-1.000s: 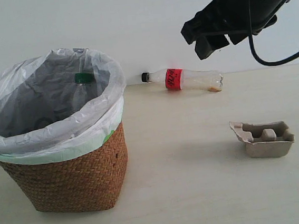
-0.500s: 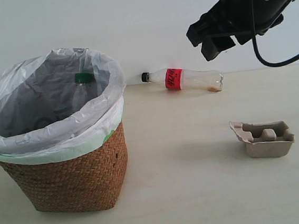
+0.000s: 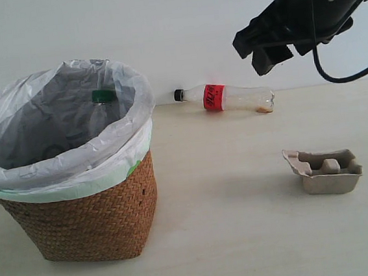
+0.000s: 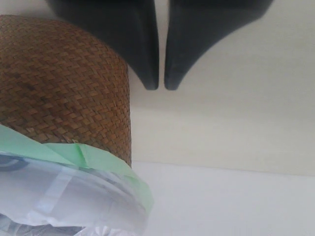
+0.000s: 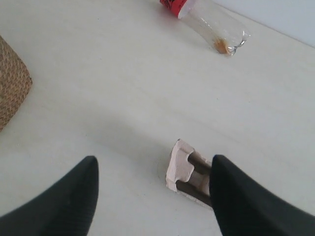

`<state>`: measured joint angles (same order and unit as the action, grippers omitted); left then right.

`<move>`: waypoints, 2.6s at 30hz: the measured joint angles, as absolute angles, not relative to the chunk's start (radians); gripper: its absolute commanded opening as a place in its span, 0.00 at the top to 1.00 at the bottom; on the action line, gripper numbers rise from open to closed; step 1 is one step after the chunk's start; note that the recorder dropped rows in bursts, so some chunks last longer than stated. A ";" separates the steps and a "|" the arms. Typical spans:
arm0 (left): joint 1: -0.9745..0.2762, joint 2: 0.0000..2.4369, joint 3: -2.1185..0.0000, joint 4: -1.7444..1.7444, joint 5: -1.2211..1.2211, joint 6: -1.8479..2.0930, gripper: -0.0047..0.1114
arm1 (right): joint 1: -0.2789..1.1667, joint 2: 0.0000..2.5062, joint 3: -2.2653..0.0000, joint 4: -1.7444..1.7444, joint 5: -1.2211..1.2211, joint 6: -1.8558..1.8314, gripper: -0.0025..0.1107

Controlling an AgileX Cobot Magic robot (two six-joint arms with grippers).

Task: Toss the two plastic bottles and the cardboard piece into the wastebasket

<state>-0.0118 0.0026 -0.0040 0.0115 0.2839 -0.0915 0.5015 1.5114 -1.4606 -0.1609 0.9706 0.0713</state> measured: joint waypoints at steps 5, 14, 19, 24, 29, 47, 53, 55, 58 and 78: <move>-0.012 0.003 -0.004 0.012 0.284 -0.091 0.93 | 0.502 1.511 -1.461 -0.165 0.973 0.074 0.47; -0.012 0.003 -0.004 0.012 0.284 -0.091 0.93 | 0.502 1.511 -1.461 -0.174 0.981 0.079 0.47; -0.012 0.003 -0.004 0.012 0.284 -0.091 0.93 | 0.502 1.511 -1.461 -0.176 0.997 0.079 0.47; -0.012 0.003 -0.004 0.012 0.284 -0.091 0.93 | 0.502 1.511 -1.461 -0.178 1.012 0.079 0.47; -0.012 0.003 -0.004 0.012 0.284 -0.091 0.93 | 0.499 1.511 -1.461 -0.228 1.064 0.110 0.47; -0.012 0.003 -0.004 0.012 0.284 -0.091 0.93 | 0.416 1.771 -1.499 -0.247 0.936 0.117 0.47; -0.012 0.003 -0.004 0.012 0.284 -0.091 0.93 | 0.349 1.978 -1.737 -0.247 1.015 0.000 0.47; -0.012 0.003 -0.004 0.012 0.284 -0.091 0.93 | 0.336 2.045 -1.833 -0.247 1.038 -0.056 0.47; -0.012 0.003 -0.004 0.012 0.284 -0.091 0.93 | 0.327 2.151 -1.993 -0.239 1.067 -0.143 0.47; -0.012 0.003 -0.004 0.012 0.284 -0.091 0.93 | 0.327 2.612 -2.540 -0.232 0.975 -0.486 0.47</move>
